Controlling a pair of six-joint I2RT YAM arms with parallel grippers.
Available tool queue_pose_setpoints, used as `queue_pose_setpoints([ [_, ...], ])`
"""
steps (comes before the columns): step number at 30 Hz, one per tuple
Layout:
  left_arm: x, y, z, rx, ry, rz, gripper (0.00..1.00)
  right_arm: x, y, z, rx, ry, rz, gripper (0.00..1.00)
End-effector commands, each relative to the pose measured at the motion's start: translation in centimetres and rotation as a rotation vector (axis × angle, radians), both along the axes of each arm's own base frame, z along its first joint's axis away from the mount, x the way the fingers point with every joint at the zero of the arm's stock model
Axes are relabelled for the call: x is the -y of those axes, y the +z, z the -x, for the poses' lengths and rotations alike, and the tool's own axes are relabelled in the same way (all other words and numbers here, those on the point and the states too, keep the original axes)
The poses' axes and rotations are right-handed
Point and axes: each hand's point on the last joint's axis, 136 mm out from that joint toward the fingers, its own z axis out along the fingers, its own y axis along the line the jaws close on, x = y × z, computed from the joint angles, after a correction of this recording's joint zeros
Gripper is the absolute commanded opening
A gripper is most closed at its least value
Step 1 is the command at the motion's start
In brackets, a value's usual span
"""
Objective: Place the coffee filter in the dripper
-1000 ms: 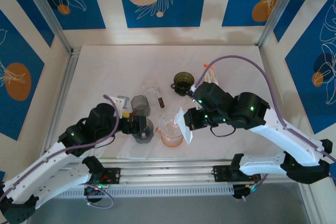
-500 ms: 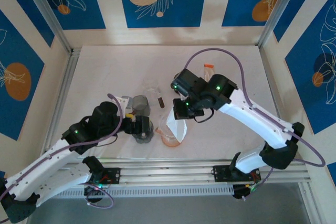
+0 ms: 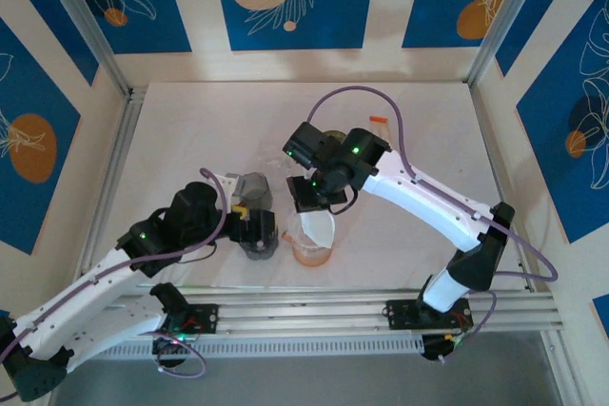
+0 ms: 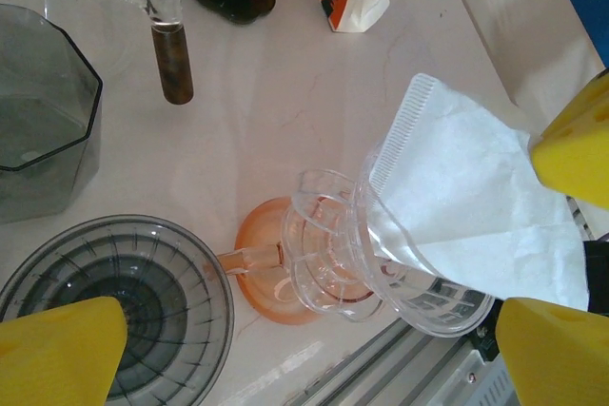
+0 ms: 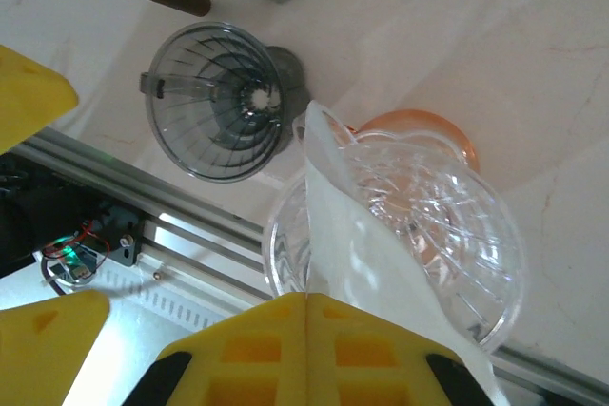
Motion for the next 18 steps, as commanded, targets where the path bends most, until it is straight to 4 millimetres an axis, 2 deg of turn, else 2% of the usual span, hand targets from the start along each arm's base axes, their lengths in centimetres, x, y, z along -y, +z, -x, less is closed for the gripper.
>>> queue_pose_setpoints([
  [1, 0.3, 1.0, -0.2, 0.013, 0.0, 0.045, 1.0, -0.8, -0.1, 0.1, 0.025, 0.043, -0.012, 0.09],
  [5, 0.5, 0.4, -0.2, -0.006, -0.001, 0.039, 1.0, -0.9, -0.1, -0.5, 0.072, 0.062, -0.008, 0.2],
  [8, 0.6, -0.1, -0.2, -0.02, 0.003, 0.043, 1.0, -0.7, 1.0, -0.9, 0.13, 0.063, -0.032, 0.35],
  [11, 0.8, -0.2, -0.1, -0.028, -0.004, 0.054, 1.0, -0.6, 2.5, -1.1, 0.192, 0.064, -0.075, 0.44],
  [16, 1.0, 0.2, -0.2, -0.023, -0.011, 0.06, 1.0, 1.0, 4.7, -1.1, 0.296, 0.04, -0.089, 0.48],
  [18, 0.9, 0.4, -0.2, -0.016, -0.01, 0.063, 1.0, 2.0, 4.8, -0.9, 0.309, 0.017, -0.091, 0.48],
])
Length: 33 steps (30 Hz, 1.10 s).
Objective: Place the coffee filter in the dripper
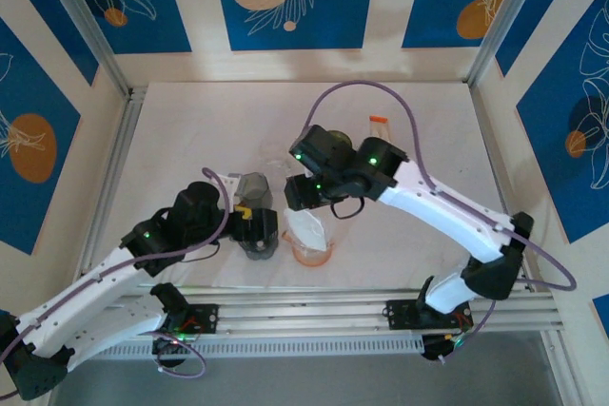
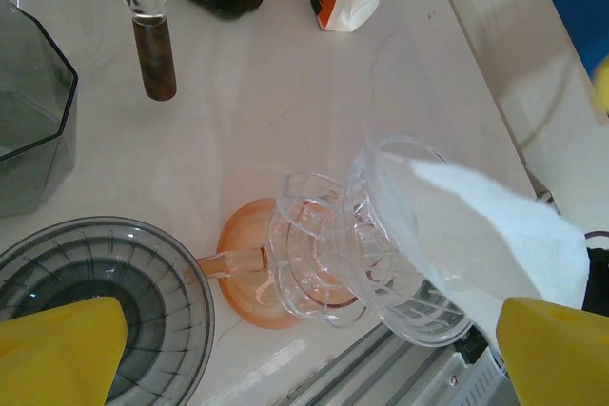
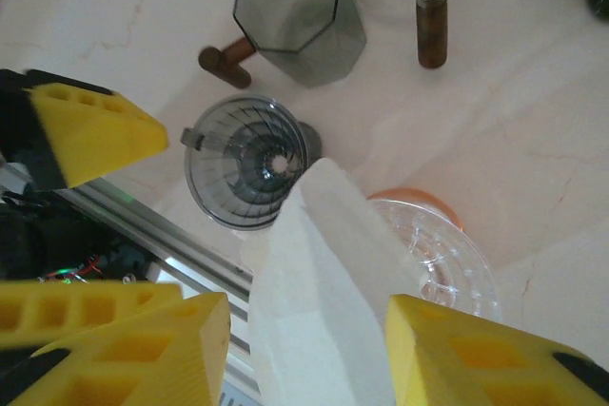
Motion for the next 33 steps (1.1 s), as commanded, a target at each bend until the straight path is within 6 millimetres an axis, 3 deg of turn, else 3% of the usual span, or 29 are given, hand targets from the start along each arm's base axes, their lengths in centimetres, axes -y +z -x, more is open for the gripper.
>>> queue_pose_setpoints([
  [1, 0.2, 0.7, -0.1, 0.013, -0.006, 0.029, 1.0, 1.9, 0.9, 0.1, 0.063, -0.032, -0.016, 0.49],
  [7, 0.4, 0.3, -0.1, 0.004, -0.014, 0.019, 1.0, 1.3, -0.8, 2.4, 0.039, 0.055, 0.002, 0.53],
  [14, 0.4, 0.8, -0.2, 0.015, -0.019, 0.02, 1.0, 1.7, -3.1, 3.2, 0.025, 0.066, 0.085, 0.54],
  [23, 0.7, 1.1, -0.3, 0.016, -0.031, 0.014, 1.0, 1.9, -5.5, 3.1, -0.004, 0.053, 0.168, 0.39],
  [29, 1.2, 1.2, -0.6, 0.015, -0.039, 0.014, 1.0, 2.3, -5.8, 2.3, 0.026, 0.018, 0.199, 0.07],
  [33, 2.1, 1.5, -0.7, 0.011, -0.069, 0.033, 0.99, 3.4, -6.1, 1.4, 0.055, -0.036, 0.26, 0.0],
])
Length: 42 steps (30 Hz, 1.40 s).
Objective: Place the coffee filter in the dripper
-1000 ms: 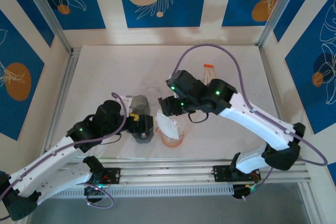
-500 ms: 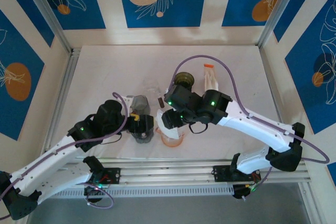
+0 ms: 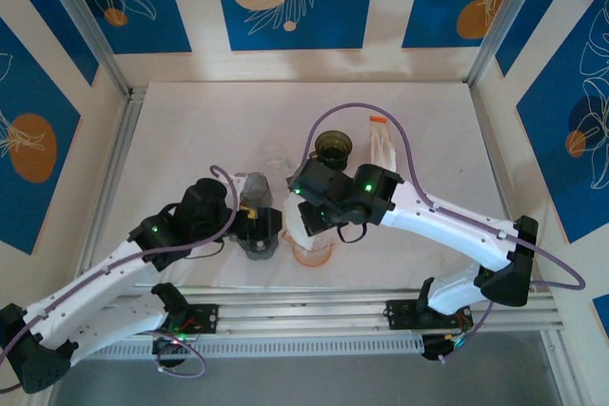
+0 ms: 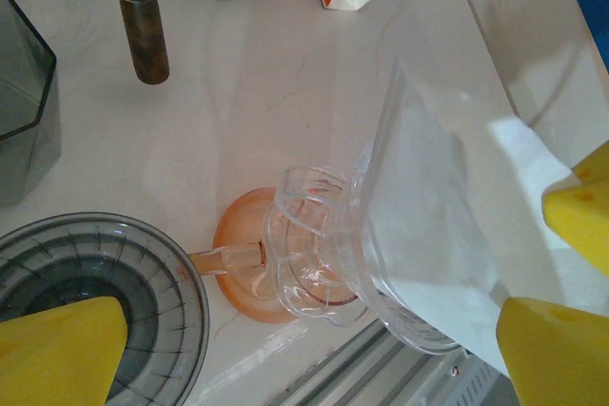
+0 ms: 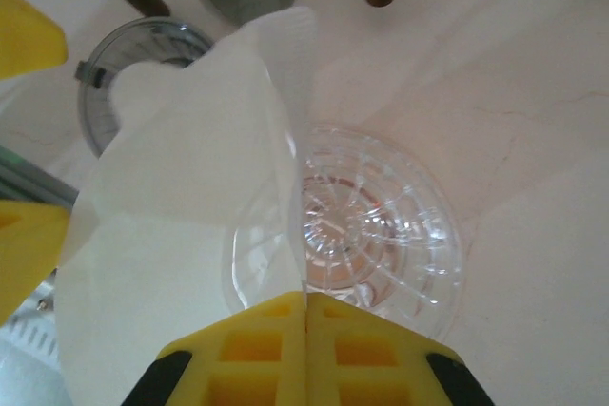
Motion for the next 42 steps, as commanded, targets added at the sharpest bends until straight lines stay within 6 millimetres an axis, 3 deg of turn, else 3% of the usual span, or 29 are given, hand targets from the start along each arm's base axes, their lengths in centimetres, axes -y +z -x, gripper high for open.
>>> queue_pose_setpoints([
  [1, 1.3, 2.5, -0.5, 0.051, -0.043, 0.057, 0.99, 1.6, -1.0, -0.9, 0.034, -0.06, 0.096, 0.0],
  [14, 3.2, 2.6, -1.5, 0.06, -0.071, 0.084, 0.96, 3.1, -3.0, -2.0, 0.055, -0.096, 0.219, 0.0],
  [22, 3.5, 0.0, -1.6, 0.022, -0.078, 0.023, 0.93, 2.6, -4.6, -2.0, 0.039, -0.089, 0.253, 0.0],
  [28, 3.4, -0.6, -1.4, 0.02, -0.082, 0.016, 0.87, 2.5, -5.1, -2.1, 0.035, -0.089, 0.258, 0.0],
  [33, 3.4, -1.3, -0.7, 0.002, -0.108, -0.002, 0.76, 2.5, -5.4, -2.3, 0.034, -0.098, 0.263, 0.0],
  [42, 3.4, -2.5, 0.2, -0.017, -0.133, -0.029, 0.75, 2.3, -5.7, -2.3, 0.031, -0.101, 0.265, 0.0],
])
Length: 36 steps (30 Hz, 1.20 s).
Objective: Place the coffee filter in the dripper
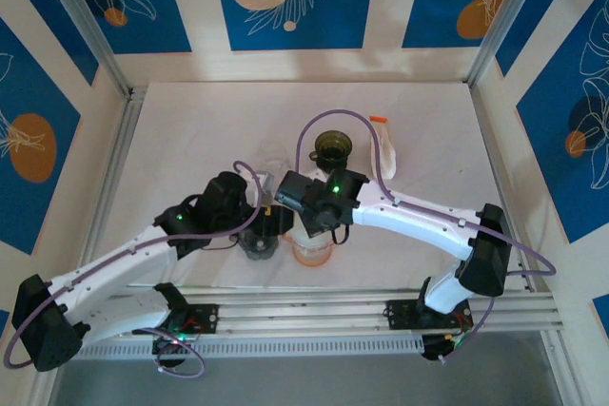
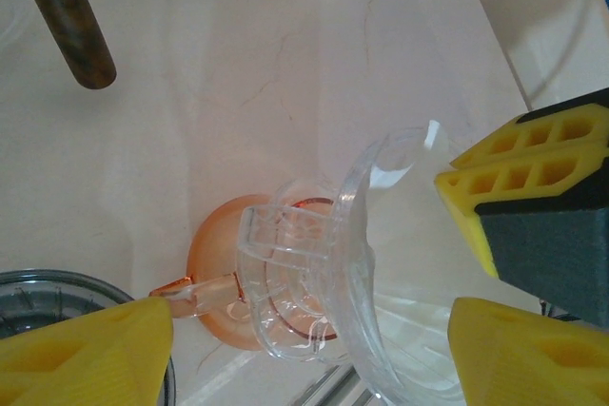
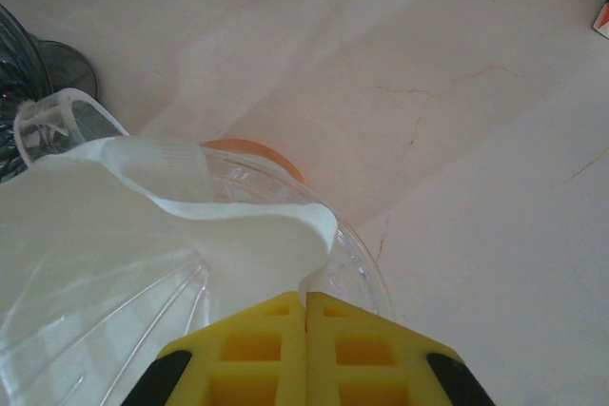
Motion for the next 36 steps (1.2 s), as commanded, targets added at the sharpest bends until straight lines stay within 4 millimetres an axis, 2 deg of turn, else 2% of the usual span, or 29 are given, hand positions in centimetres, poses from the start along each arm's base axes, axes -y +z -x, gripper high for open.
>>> queue_pose_setpoints([
  [1, 0.3, -0.5, 1.1, -0.007, -0.042, -0.002, 0.73, 0.3, -0.5, -0.3, 0.006, -0.031, 0.01, 0.0],
  [7, 0.2, -1.4, 1.5, -0.022, -0.046, -0.016, 0.67, 0.2, -0.2, -0.3, 0.008, -0.035, -0.002, 0.02],
  [10, 0.3, -1.5, 1.5, -0.026, -0.048, -0.015, 0.66, 0.3, 0.8, -0.4, 0.038, -0.04, -0.03, 0.09],
  [16, 0.3, -1.4, 1.4, -0.024, -0.045, -0.013, 0.66, 0.8, 3.7, -0.5, 0.115, -0.052, -0.104, 0.47],
  [19, 0.4, -1.4, 1.4, -0.025, -0.044, -0.009, 0.66, 1.3, 4.2, -0.6, 0.129, -0.061, -0.12, 0.58],
  [21, 0.4, -1.3, 1.4, -0.025, -0.046, -0.008, 0.66, 1.3, 3.5, -0.5, 0.093, -0.057, -0.128, 0.62],
  [24, 0.4, -1.3, 1.4, -0.023, -0.043, -0.008, 0.67, 0.6, 1.5, -0.1, -0.022, -0.039, -0.146, 0.65],
  [28, 0.5, -1.3, 1.4, -0.027, -0.044, -0.008, 0.68, 0.2, -0.7, 0.2, -0.088, -0.034, -0.122, 0.68],
  [36, 0.4, -1.4, 1.4, -0.029, -0.042, -0.009, 0.68, 0.1, -3.1, 0.0, -0.15, -0.049, -0.1, 0.7],
])
